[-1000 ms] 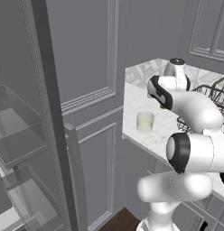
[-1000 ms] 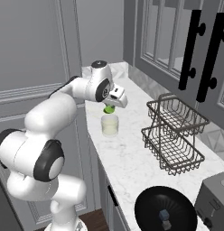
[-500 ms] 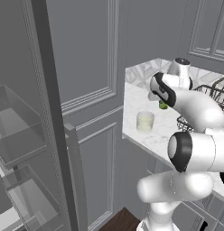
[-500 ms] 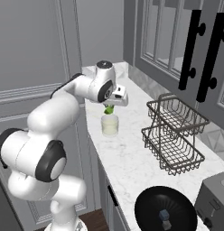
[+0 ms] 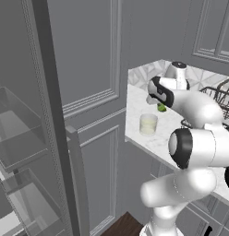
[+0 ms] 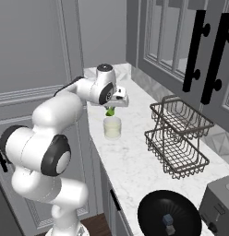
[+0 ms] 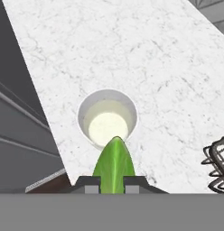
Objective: Grab a lemon wedge from the fridge and one ice cube from the ice bowl, and put them in the glass of lemonade.
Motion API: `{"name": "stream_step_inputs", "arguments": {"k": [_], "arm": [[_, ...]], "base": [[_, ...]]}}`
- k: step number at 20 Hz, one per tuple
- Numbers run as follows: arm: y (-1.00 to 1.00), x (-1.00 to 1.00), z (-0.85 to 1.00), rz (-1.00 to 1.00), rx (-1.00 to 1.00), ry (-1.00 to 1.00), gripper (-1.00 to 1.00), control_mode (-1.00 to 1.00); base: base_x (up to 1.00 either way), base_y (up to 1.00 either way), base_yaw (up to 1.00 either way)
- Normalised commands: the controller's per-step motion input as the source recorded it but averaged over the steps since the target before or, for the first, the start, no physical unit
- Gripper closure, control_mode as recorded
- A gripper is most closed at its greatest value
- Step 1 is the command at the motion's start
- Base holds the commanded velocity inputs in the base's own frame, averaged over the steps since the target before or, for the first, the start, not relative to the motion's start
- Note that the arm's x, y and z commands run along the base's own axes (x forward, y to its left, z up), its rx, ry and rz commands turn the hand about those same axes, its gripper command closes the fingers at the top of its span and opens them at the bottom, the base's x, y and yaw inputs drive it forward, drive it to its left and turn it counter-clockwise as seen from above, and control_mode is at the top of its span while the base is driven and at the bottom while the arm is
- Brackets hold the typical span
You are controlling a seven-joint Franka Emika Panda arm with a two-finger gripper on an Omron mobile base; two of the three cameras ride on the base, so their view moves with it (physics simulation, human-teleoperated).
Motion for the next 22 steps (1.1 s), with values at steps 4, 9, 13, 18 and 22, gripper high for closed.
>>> {"name": "stream_step_inputs", "arguments": {"k": [4, 9, 13, 18, 22], "arm": [[0.01, 0.38, -0.3, 0.0, -0.04, 0.0, 1.0, -1.0], [0.0, 0.07, -0.28, 0.0, 0.0, 0.0, 1.0, -1.0], [0.0, 0.02, -0.14, 0.0, 0.0, 0.0, 1.0, -1.0], [0.0, 0.05, -0.05, 0.0, 0.0, 0.0, 1.0, -1.0], [0.0, 0.31, 0.0, 0.0, 0.0, 0.06, 1.0, -1.0]], "base": [[0.0, 0.0, 0.0], [0.0, 0.0, 0.0], [0.0, 0.0, 0.0], [0.0, 0.0, 0.0], [0.0, 0.0, 0.0]]}}
